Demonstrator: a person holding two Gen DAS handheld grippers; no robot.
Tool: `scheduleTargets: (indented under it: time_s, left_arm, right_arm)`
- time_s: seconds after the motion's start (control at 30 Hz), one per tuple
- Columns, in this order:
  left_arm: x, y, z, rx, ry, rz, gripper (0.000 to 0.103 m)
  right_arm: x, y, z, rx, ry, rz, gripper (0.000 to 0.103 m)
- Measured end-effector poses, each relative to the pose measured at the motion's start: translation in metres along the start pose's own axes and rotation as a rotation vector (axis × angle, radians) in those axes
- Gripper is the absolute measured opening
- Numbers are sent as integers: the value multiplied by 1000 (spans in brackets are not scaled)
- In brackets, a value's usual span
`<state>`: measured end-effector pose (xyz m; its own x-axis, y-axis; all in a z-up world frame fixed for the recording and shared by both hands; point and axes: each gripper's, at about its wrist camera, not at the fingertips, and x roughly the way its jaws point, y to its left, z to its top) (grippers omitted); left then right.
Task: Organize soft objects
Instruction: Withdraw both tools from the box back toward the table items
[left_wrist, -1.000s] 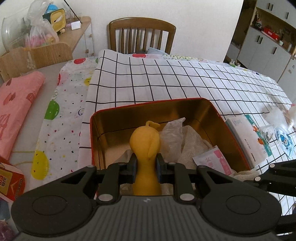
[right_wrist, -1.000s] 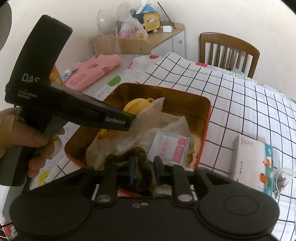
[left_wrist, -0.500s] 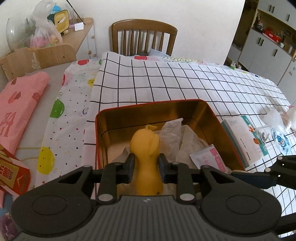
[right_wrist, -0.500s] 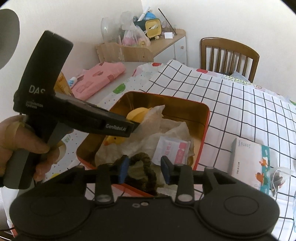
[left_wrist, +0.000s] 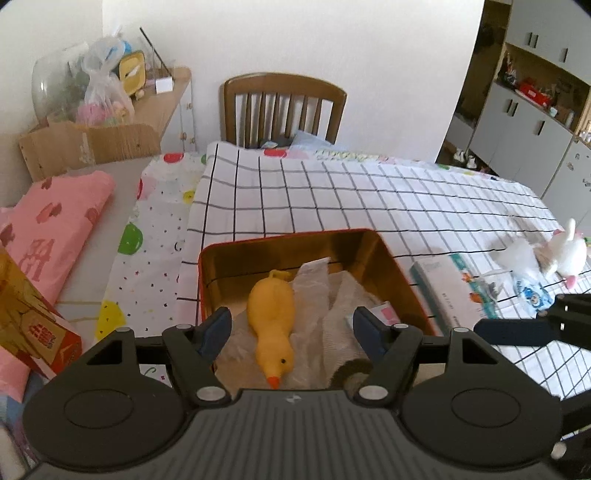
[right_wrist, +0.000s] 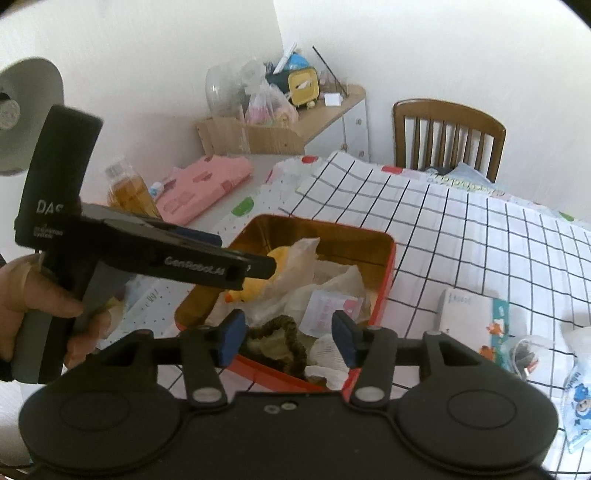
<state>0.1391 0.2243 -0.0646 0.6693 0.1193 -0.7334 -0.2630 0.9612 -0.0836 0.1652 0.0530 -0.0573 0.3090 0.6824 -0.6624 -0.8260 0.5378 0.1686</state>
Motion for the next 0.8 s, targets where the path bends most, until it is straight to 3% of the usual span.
scheduleTargets:
  time_s: [0.4,0.47,0.53,0.8]
  left_arm:
    - [-51,-52,3,19,-101,-63,77]
    - [-56,-65,5,27,-112,-73,78]
    - [-58,-78,5,37,-120,-84,85]
    - [-58,-135,8,65,-136,-142,87]
  right_arm:
    - [-72,-22,-7,7,-112,-22,68]
    - [-84,-30,-10,10,-127,-32,71]
    - [-95,-39,-14,14,-139,-42,74]
    - [-134,-83,-33,51,-174,-90,86]
